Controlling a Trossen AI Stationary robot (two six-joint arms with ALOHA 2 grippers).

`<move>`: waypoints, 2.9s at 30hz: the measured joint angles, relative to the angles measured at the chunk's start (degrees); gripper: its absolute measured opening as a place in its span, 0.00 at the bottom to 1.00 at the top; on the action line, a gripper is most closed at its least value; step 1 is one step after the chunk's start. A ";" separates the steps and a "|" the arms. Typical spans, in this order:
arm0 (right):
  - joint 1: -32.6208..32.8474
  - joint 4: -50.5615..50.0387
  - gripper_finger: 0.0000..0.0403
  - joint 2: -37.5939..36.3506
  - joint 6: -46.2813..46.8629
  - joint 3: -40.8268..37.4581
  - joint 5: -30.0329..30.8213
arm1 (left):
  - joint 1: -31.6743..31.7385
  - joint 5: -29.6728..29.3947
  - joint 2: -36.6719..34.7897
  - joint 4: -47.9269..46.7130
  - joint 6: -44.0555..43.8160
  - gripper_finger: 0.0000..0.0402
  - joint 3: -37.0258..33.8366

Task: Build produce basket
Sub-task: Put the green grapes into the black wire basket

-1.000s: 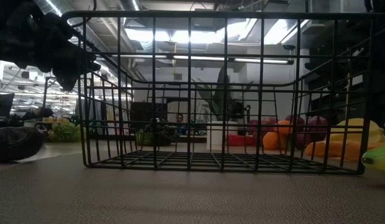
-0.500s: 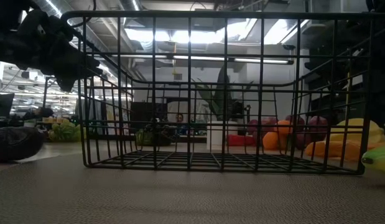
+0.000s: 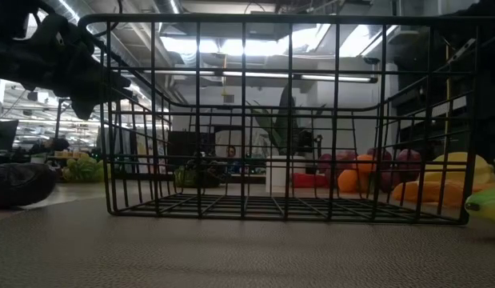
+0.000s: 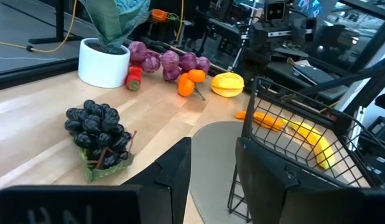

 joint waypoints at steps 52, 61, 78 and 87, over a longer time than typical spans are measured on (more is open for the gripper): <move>0.00 -4.81 0.77 0.00 -3.39 0.00 9.53 | 0.04 -2.79 -0.04 36.76 14.27 0.30 2.20; 0.00 -4.74 0.77 0.00 -4.83 0.00 9.58 | 0.04 -34.45 6.30 -3.88 6.90 0.30 15.54; 0.02 -4.61 0.77 0.00 -6.11 0.00 14.01 | 12.03 -32.29 39.51 -27.84 -6.45 0.30 37.20; 0.02 -4.65 0.77 0.00 -7.37 0.00 13.97 | 31.82 -16.72 52.84 -56.76 -21.14 0.30 46.56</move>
